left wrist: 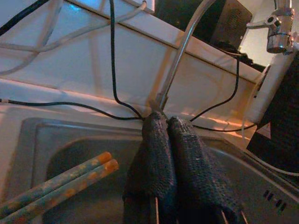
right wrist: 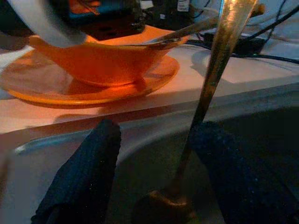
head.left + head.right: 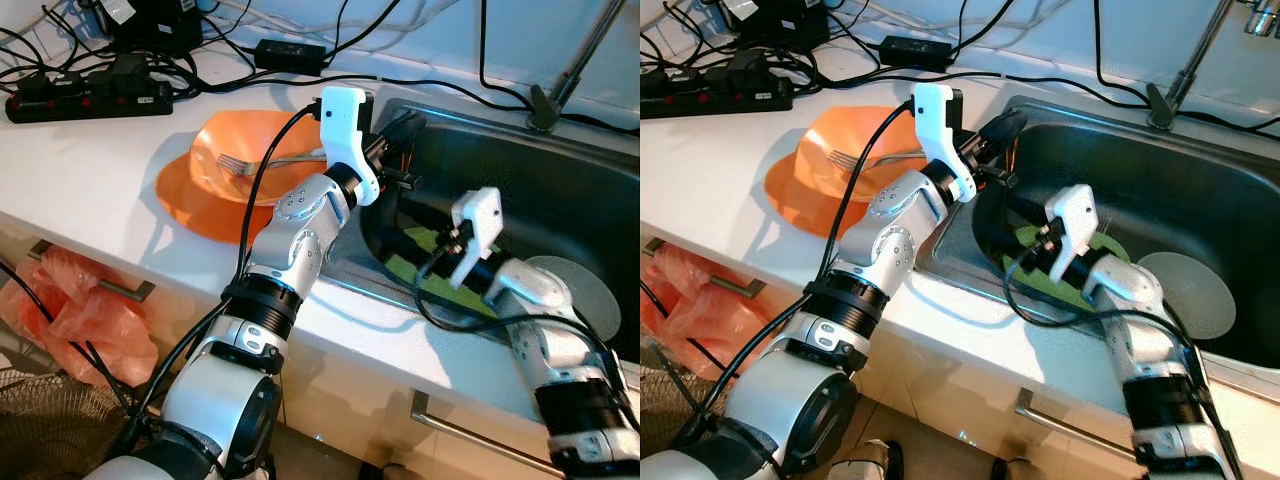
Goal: Kitchen organization
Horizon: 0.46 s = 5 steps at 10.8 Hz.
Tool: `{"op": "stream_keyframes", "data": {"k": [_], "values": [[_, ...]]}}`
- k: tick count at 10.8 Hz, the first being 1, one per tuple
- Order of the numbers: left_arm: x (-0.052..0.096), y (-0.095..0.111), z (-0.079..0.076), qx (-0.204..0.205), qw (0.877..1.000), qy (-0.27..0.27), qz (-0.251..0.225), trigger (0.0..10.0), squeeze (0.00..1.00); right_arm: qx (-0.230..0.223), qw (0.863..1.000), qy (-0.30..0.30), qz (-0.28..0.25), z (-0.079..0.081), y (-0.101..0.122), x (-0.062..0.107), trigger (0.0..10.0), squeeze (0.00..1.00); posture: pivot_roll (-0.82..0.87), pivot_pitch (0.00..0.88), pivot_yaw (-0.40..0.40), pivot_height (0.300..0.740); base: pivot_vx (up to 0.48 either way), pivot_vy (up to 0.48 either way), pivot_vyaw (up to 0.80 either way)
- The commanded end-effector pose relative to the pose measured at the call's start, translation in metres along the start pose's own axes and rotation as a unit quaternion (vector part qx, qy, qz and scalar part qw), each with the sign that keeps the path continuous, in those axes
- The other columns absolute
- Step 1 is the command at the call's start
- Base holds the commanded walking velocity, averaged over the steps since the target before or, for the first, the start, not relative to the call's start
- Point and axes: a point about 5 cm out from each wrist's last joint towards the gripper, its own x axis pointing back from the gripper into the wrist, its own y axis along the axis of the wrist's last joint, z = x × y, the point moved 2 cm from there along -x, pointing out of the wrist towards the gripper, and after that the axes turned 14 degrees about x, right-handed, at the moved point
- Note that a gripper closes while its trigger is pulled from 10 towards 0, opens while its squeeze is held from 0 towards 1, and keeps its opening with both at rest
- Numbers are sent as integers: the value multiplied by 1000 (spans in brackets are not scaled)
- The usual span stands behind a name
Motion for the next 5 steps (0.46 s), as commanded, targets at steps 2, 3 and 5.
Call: {"op": "stream_keyframes", "data": {"k": [2, 3, 5], "values": [[-17, -17, -35, 38, 998, -47, 7, 10000, 0, 8, 999, -33, 6, -8, -1, -3, 10000, 0, 35, 99, 1, 740, 0, 0, 0], [-17, -18, -35, 38, 998, -47, 7, 10000, 0, 8, 999, -37, 7, -9, -2, -3, 10000, 0, 36, 100, 1, 740, 0, 0, 0], [-16, -18, -35, 38, 998, -48, 8, 10000, 0, 8, 999, -45, 13, -8, -5, -8, 10000, 0, 36, 99, 1, 740, 0, 0, 0]]}}
